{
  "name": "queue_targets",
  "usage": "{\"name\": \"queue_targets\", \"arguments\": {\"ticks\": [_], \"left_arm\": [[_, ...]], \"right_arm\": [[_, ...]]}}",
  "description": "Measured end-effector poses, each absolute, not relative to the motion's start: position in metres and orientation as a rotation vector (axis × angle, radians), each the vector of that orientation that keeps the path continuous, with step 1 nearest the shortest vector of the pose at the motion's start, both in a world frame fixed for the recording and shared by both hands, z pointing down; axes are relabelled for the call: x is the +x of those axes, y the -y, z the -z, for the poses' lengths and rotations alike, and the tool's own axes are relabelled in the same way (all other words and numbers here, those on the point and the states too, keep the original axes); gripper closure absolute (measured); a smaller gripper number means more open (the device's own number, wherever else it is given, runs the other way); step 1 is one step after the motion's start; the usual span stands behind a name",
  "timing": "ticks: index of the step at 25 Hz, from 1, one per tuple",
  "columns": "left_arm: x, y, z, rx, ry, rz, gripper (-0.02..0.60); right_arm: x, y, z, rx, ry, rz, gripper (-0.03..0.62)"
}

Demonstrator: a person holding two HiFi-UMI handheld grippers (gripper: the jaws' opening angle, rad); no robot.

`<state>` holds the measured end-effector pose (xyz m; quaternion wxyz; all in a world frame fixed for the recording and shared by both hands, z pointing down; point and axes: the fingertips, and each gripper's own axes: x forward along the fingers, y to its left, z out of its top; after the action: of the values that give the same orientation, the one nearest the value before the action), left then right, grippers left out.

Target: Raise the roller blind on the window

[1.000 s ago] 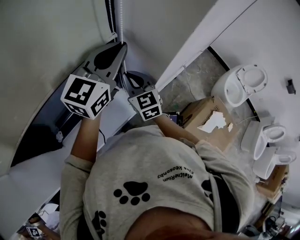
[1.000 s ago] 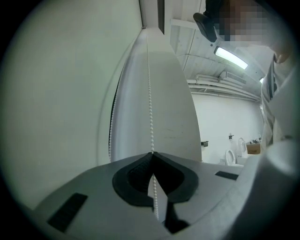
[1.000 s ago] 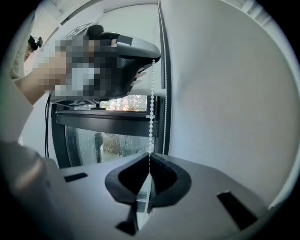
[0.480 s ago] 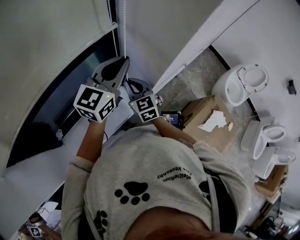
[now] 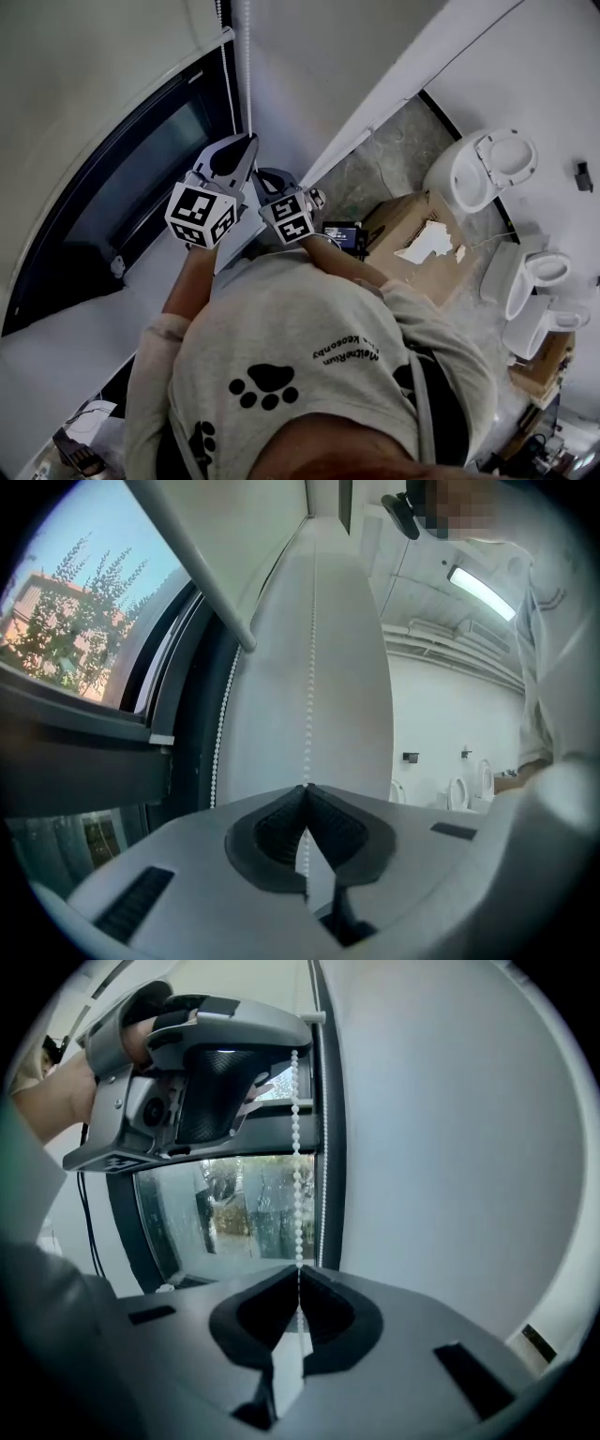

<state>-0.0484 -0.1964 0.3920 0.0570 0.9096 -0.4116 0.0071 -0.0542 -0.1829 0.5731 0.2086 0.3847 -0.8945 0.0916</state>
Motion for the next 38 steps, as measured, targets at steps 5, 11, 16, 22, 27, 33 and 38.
{"name": "queue_targets", "arguments": {"ticks": [5,11,16,22,27,33,38], "left_arm": [[-0.050,0.198,-0.397,2.741,1.259,0.005,0.574],[-0.051,0.203,-0.395,2.740,1.268,0.030,0.574],[-0.054,0.203,-0.395,2.737,1.272,0.064,0.572],[-0.051,0.203,-0.394,2.743,1.259,0.080,0.574],[-0.048,0.199,-0.394,2.745,1.252,0.086,0.574],[-0.045,0.196,-0.393,2.748,1.252,0.086,0.572],[-0.044,0.195,-0.393,2.747,1.257,0.091,0.574]], "right_arm": [[-0.058,0.181,-0.575,0.982,2.492,-0.251,0.580],[-0.048,0.184,-0.501,1.048,2.638,-0.285,0.467],[-0.031,0.179,-0.429,1.136,2.699,-0.230,0.473],[-0.034,0.178,-0.337,1.170,2.816,-0.110,0.503],[-0.049,0.189,-0.276,1.175,2.905,-0.004,0.510],[-0.059,0.199,-0.235,1.162,2.963,0.069,0.538],[-0.059,0.203,-0.223,1.187,2.951,0.119,0.577]]}}
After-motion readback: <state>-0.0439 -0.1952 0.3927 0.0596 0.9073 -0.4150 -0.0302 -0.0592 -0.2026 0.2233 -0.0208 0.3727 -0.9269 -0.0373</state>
